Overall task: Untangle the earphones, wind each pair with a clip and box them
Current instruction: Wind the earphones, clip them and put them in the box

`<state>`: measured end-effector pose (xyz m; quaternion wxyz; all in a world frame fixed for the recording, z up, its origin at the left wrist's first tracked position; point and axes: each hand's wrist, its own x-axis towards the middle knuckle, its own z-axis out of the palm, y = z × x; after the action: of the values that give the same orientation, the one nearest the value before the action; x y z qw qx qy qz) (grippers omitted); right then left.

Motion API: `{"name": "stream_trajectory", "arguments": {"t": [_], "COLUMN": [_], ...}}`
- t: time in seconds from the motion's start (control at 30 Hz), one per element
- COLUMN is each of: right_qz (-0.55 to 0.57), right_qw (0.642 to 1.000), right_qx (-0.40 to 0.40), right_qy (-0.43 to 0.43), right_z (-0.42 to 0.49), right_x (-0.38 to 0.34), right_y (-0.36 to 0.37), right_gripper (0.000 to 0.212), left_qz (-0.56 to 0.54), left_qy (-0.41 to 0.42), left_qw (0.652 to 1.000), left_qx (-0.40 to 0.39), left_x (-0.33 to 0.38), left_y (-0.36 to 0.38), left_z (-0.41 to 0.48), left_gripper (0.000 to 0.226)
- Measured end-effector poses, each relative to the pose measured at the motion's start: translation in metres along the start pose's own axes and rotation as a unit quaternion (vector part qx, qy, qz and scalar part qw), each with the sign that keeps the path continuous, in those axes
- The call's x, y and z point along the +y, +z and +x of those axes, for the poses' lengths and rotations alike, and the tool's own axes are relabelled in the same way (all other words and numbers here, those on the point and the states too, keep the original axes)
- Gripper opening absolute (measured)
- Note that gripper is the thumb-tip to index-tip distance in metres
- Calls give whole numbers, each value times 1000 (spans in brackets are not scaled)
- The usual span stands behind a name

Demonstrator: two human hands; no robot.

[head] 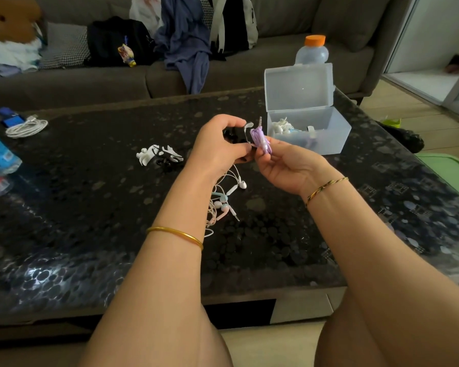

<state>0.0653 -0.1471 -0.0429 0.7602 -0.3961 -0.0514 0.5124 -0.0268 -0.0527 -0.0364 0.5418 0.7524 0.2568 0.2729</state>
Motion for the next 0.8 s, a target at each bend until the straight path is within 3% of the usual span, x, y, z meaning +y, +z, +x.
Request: {"name": "stream_trajectory", "arguments": {"t": [0.23, 0.43, 0.63, 0.8], "right_qz": [-31, -67, -75, -111], "right_qw": [999, 996, 977, 954], "right_qx": [4, 9, 58, 106], "right_qy": [11, -66, -189, -257], "right_z": [5, 7, 5, 6], "right_x": [3, 9, 12, 10], "right_y": [-3, 2, 4, 5], "right_gripper": [19, 16, 10, 13], "left_qz": [210, 253, 49, -137], "left_qy": [62, 63, 5, -61], "left_qw": [975, 965, 998, 988], "left_qx": [-25, 36, 35, 26], "left_x": [0, -2, -5, -1], "left_y": [-4, 0, 5, 4], "left_z": [1, 1, 1, -2], "left_gripper": [36, 31, 25, 13]}}
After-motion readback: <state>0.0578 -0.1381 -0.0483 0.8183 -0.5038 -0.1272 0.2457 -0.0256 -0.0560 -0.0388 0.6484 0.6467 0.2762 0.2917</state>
